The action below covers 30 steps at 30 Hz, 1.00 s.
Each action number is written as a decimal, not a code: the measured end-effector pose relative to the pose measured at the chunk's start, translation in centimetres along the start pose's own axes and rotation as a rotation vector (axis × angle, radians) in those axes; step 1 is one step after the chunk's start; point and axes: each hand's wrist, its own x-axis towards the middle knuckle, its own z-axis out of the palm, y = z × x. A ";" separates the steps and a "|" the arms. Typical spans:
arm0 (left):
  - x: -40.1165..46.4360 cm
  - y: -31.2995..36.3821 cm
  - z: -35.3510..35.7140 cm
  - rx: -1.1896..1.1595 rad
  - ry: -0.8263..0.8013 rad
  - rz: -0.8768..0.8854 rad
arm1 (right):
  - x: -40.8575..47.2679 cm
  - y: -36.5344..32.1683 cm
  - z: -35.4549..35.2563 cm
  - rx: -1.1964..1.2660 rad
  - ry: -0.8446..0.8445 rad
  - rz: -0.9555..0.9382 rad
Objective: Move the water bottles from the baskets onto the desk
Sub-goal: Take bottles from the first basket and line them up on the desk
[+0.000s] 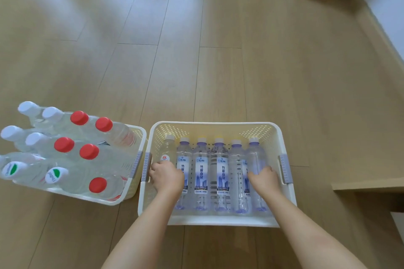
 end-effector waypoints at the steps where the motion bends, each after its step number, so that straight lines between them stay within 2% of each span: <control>1: 0.2 0.1 0.1 0.024 -0.003 -0.007 | 0.4 -0.2 0.3 0.011 0.013 0.020; 7: 0.5 0.9 1.0 0.139 0.024 -0.072 | 1.2 -1.3 1.8 -0.214 0.037 0.141; 11: 1.3 1.3 1.5 0.237 0.043 -0.070 | 1.7 -2.2 2.3 -0.127 0.061 0.222; 17: 1.6 0.4 1.7 0.282 0.106 -0.024 | 1.5 -1.5 2.8 -0.286 0.083 0.153; 26: 0.7 -1.0 -0.2 -0.067 0.079 0.093 | 0.8 -0.4 2.9 -0.342 0.106 0.068; 30: -0.2 -1.0 -1.8 -0.366 -0.098 0.176 | 0.2 -0.3 2.7 -0.262 0.096 0.056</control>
